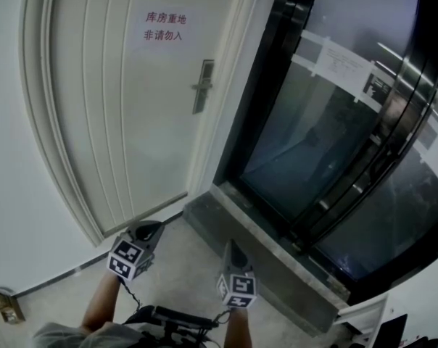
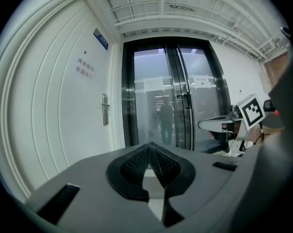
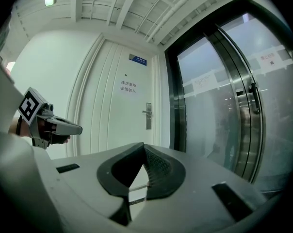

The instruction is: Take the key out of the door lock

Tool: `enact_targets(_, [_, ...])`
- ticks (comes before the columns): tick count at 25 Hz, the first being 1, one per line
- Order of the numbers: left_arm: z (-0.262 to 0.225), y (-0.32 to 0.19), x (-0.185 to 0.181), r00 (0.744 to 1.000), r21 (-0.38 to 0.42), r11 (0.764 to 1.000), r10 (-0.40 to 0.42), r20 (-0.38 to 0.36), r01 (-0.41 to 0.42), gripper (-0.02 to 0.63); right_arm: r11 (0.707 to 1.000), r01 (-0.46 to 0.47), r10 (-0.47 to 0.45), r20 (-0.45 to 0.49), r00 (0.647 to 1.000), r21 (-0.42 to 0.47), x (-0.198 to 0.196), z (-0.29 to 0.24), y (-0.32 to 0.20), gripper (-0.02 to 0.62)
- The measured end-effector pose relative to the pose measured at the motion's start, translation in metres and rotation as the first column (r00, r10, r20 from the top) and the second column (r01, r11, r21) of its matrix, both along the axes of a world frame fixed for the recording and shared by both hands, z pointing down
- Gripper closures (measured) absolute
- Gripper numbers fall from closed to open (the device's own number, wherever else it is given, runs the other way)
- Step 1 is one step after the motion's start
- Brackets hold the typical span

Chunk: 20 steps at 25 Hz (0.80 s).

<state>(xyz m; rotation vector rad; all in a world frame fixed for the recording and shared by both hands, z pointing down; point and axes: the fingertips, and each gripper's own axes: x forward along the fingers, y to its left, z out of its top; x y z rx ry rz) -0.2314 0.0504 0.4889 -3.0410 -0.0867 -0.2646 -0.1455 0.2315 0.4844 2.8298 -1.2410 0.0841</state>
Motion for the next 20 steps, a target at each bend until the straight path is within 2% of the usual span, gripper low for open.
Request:
enact_targets(8, [0.002,-0.011,0.037,1.000,0.016,1.000,-0.004,-0.013,0.004,0.601,1.000,0.004,-0.004,-0.010,1.000,0.010,0.036,0.006,-0.009,0.591])
enact_targets(12, [0.002,-0.031,0.068,1.000,0.017,1.000,0.002,-0.018,-0.002,0.601,1.000,-0.009,0.009,-0.019,1.000,-0.002,0.069,0.012,-0.026,0.591])
enact_targets(16, [-0.001,-0.055,0.104,1.000,0.014,1.000,0.012,-0.016,-0.012,0.601,0.999,-0.006,0.006,-0.003,1.000,0.042,0.098,-0.003,-0.058,0.591])
enact_targets(20, [-0.006,-0.083,0.142,1.000,0.017,1.000,0.013,-0.017,-0.013,0.601,1.000,-0.010,0.010,-0.007,1.000,0.008,0.138,0.002,-0.082,0.591])
